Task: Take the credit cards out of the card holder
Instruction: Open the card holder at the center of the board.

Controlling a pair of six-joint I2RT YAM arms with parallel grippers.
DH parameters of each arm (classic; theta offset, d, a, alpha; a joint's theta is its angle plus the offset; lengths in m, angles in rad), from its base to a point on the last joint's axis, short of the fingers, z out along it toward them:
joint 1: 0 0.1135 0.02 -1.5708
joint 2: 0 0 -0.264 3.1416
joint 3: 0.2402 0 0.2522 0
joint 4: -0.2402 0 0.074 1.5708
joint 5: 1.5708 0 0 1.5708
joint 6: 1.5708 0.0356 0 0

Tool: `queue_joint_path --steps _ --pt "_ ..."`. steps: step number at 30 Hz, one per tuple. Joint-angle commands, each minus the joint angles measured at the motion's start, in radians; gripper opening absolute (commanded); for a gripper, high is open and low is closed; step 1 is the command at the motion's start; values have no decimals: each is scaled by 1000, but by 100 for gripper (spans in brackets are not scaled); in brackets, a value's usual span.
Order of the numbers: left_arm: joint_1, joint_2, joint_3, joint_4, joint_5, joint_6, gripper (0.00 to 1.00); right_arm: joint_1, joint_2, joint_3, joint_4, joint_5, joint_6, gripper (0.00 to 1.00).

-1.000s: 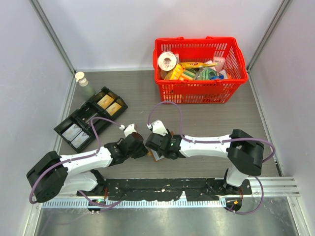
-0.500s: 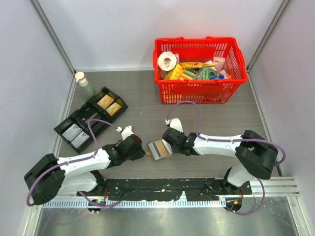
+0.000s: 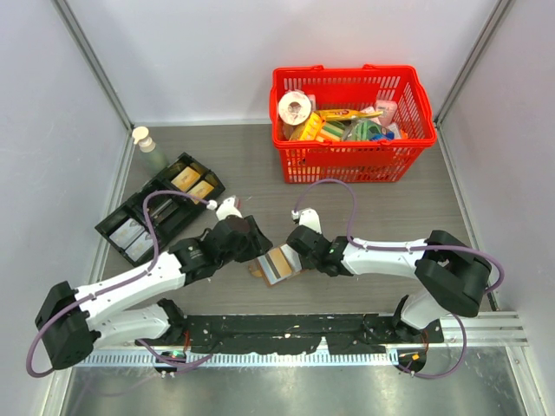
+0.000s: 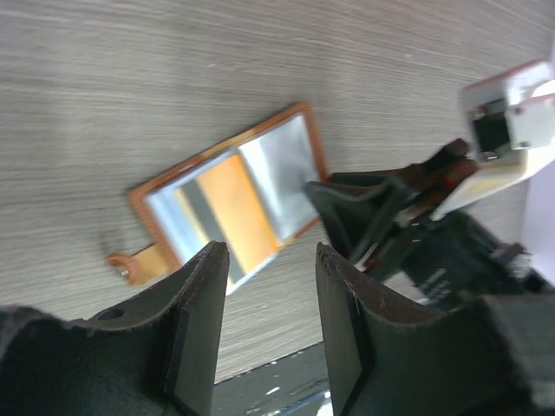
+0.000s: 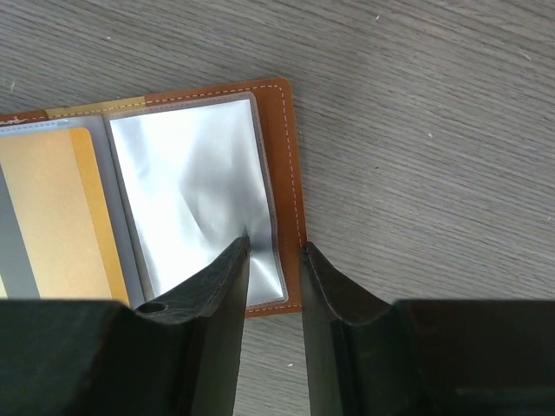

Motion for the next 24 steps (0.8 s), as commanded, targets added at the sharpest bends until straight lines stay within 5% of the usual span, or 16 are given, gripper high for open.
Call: queue_joint_path --steps 1,10,24 --pt "-5 89 50 94 76 14 49 2 -12 -25 35 -26 35 35" --pt "-8 194 -74 182 71 -26 36 1 -3 -40 61 -36 76 34" --pt "-10 -56 -322 73 -61 -133 27 1 -21 -32 49 -75 87 35"
